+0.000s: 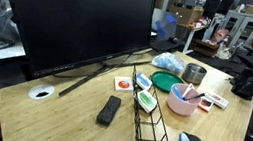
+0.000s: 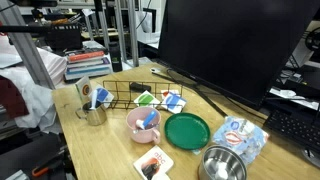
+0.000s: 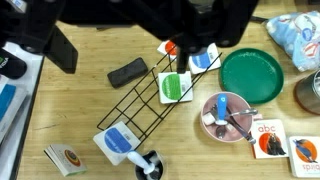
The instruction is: Remove the blue and white book on the left from the holder and put it on the table
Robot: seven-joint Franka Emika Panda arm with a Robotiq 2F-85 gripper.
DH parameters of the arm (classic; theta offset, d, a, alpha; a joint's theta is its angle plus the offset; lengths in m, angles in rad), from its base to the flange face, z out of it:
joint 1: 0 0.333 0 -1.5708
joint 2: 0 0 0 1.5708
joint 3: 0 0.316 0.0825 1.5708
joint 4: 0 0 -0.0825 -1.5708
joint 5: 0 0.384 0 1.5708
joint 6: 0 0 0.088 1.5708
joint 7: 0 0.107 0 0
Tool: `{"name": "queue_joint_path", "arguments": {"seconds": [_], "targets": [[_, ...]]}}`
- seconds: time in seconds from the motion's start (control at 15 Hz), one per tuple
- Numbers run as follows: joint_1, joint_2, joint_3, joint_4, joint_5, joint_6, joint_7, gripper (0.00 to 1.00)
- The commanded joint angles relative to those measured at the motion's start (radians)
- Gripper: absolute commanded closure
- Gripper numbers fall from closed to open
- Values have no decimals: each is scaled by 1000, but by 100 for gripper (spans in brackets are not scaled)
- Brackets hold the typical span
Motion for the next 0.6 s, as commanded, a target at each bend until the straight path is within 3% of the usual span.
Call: {"name": "queue_joint_path", "arguments": {"seconds": [0.0, 0.53], "targets": [[-11, 1, 9, 3, 2, -3, -2, 0], [39, 17, 49, -74, 67, 109, -44, 0]]}}
